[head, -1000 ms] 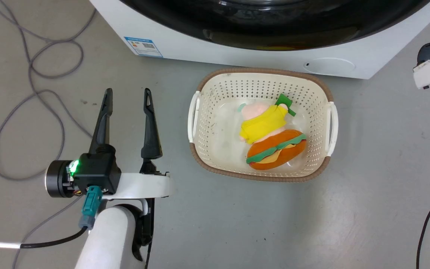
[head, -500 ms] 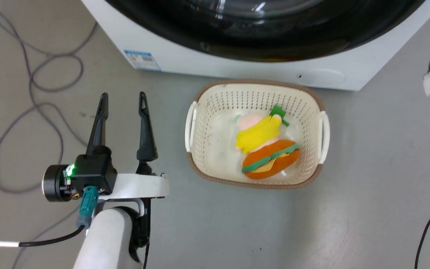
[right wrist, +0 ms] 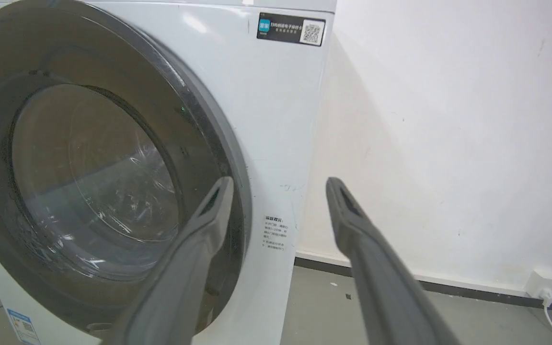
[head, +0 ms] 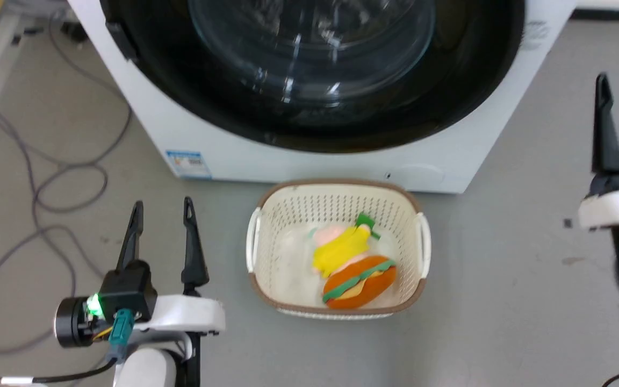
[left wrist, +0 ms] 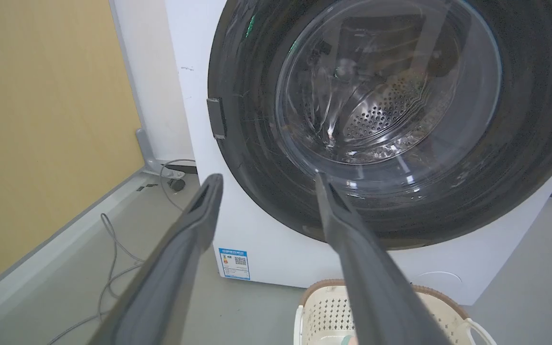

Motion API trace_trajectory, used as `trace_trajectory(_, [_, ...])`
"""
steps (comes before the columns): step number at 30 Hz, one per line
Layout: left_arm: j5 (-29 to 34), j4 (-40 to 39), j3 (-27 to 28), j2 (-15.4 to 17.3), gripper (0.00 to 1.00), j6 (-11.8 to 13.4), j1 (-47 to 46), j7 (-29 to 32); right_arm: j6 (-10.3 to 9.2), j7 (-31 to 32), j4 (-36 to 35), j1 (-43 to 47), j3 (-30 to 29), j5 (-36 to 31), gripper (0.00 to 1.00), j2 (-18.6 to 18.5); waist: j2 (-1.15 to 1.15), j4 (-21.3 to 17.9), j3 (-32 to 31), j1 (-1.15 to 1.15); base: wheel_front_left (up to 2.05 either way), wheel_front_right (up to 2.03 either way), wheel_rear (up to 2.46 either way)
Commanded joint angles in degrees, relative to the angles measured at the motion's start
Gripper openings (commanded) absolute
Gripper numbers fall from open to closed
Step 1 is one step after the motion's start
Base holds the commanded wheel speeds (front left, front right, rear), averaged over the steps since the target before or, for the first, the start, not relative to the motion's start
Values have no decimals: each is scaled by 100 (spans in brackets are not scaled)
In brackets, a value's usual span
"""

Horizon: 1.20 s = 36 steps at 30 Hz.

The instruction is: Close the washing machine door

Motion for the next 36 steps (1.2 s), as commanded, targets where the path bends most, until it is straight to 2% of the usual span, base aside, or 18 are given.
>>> trace_trajectory(1, [65,19,34,6,100,-34,100,-25,-5,-25,-151,217,-20,-66,100,118,0,-182,-275,0,0,0,0])
trace_trajectory(6, [126,22,100,6,100,-74,326,-25,-5,-25,-453,801,82,-292,100,351,0,-323,-551,0,0,0,0])
trace_trajectory(16, [201,80,160,6,100,-185,742,-25,-5,-25,-579,2060,328,-238,100,744,0,-480,-1033,0,0,0,0])
trace_trajectory(19, [208,116,183,6,100,-222,869,-25,-5,-25,-621,2429,399,-118,100,778,0,-492,-1186,0,0,0,0])
trace_trajectory(28, [181,151,194,6,100,-340,1093,-25,-5,-25,-996,3153,567,778,100,785,0,-422,-1430,0,0,0,0])
trace_trajectory(29, [184,147,194,-1,0,-327,1023,1,0,2,-978,3096,575,789,0,760,0,-435,-1415,0,0,0,0])
trace_trajectory(36, [187,144,194,-3,0,-333,1039,29,0,27,-983,3115,585,785,0,758,0,-432,-1429,0,0,0,0])
